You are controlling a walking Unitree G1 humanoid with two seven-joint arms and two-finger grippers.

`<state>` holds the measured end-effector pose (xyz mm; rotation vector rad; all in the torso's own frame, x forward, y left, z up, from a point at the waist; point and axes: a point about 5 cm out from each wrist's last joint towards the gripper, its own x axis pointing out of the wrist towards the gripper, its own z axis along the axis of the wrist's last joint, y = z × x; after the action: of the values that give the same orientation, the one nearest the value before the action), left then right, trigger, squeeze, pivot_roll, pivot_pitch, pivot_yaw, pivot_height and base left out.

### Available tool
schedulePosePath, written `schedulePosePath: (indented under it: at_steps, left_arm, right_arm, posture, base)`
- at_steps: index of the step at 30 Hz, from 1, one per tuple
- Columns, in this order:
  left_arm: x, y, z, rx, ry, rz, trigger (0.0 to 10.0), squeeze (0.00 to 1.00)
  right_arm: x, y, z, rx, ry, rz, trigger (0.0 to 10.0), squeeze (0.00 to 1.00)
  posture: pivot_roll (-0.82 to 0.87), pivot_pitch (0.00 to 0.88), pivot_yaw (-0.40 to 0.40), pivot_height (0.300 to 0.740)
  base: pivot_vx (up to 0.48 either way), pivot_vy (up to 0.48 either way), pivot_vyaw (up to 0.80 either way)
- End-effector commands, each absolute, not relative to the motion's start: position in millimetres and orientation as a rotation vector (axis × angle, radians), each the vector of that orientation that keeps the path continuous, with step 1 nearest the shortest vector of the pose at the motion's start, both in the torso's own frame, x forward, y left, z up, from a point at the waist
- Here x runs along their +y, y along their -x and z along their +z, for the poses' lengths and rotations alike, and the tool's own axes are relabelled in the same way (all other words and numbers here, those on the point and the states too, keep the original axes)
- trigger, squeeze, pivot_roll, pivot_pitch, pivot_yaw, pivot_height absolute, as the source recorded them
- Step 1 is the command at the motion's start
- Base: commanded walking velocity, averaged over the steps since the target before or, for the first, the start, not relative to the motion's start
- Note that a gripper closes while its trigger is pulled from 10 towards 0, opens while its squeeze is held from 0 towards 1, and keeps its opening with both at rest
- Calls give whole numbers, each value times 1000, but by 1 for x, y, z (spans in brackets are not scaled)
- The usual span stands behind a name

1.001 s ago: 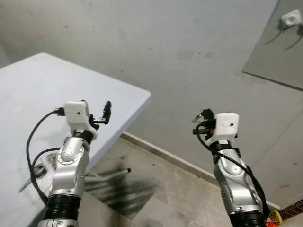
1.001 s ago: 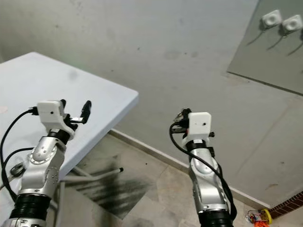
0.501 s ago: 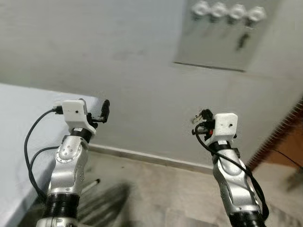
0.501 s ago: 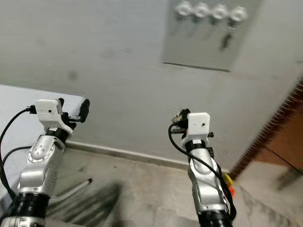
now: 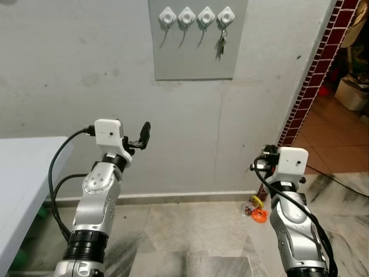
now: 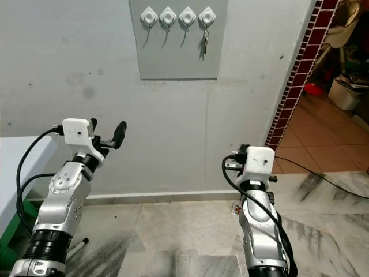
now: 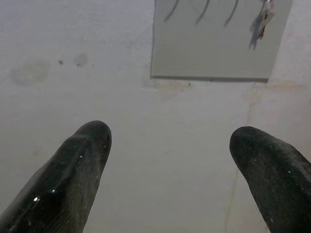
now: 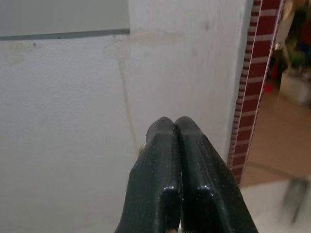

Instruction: Hang keys on a hook

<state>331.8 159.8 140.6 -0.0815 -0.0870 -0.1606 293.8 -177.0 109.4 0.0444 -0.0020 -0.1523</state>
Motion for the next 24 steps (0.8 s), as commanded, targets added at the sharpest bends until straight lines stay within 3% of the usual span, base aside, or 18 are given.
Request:
schedulePosePath:
  at_steps: [1, 7, 12, 24]
  left_arm:
    - [161, -331, 137, -62, 87, -156, 10000, 0]
    - [157, -328, 131, -29, 89, -177, 10000, 0]
    - [158, -326, 130, -25, 101, -181, 10000, 0]
    - [161, -325, 130, -28, 79, -176, 10000, 0]
  right_arm:
    - [-181, -294, 116, -13, -55, -188, 10000, 0]
    - [-189, -293, 117, 18, -70, -242, 10000, 0]
    - [-182, -291, 121, -38, 14, -148, 10000, 0]
    - [-171, -292, 125, -65, 23, -77, 10000, 0]
  posture:
    - [-101, 0, 56, 740]
    - [-103, 0, 49, 740]
    - [-98, 0, 41, 740]
    - [-88, 0, 34, 740]
  base:
    - [0, 0, 0]
    - [0, 0, 0]
    - [0, 0, 0]
    - [323, 0, 0]
